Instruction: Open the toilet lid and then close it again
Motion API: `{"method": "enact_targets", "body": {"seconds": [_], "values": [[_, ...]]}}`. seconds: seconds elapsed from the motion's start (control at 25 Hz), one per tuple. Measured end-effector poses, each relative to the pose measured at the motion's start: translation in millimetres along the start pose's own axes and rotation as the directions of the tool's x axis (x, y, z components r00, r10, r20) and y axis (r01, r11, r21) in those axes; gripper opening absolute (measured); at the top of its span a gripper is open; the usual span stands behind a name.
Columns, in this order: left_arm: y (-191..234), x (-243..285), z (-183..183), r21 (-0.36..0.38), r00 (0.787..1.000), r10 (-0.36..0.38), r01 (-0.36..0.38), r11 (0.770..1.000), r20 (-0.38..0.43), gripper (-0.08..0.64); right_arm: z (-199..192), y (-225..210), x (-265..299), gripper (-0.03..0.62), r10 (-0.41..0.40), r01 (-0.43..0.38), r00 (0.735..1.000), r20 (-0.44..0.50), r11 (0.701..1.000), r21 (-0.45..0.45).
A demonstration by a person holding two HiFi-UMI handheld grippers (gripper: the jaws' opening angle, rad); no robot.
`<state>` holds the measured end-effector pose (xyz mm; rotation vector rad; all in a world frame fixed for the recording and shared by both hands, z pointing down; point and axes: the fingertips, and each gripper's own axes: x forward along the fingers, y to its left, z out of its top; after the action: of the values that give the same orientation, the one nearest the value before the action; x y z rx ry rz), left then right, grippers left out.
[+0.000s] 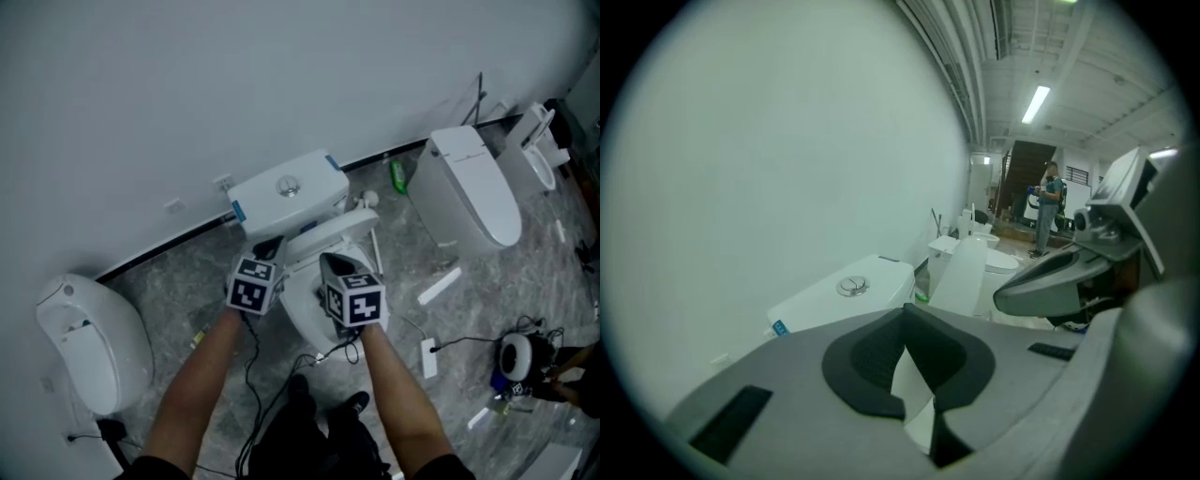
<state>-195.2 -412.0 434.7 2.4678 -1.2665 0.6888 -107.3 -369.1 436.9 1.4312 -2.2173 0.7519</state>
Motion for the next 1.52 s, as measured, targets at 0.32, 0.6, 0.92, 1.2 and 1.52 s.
{"method": "enact_targets", "body": {"seconds": [0.32,0.6,0.92,1.2,1.52], "values": [[-11.5,4.4,-5.8,-0.013,0.999,-0.047,0.047,0.999,-0.016,0.005,0.0,-2.7,1.8,0.011,-0.004,0.003,1.0,0.016,0.999,0.032],[-41.9,1.9,-24.0,-0.008,0.994,-0.099,0.099,0.995,-0.037,0.005,-18.8,-9.8,-18.5,0.009,-0.008,0.005,0.999,0.033,0.996,0.084],[-72.6,-3.0,-45.4,-0.013,0.992,-0.113,0.113,0.994,-0.06,0.005,-54.5,-19.9,-46.1,0.009,-0.007,0.006,1.0,0.022,0.997,0.079],[-98.9,-9.2,-65.4,-0.012,0.99,-0.116,0.115,0.993,-0.083,0.005,-87.7,-26.5,-68.7,0.011,-0.013,0.011,1.0,0.014,0.996,0.09],[-123.8,-11.0,-92.7,-0.015,0.986,-0.113,0.112,0.994,-0.122,0.005,-129.2,-34.6,-83.2,0.009,-0.017,0.019,1.0,-0.02,0.994,0.105]]}}
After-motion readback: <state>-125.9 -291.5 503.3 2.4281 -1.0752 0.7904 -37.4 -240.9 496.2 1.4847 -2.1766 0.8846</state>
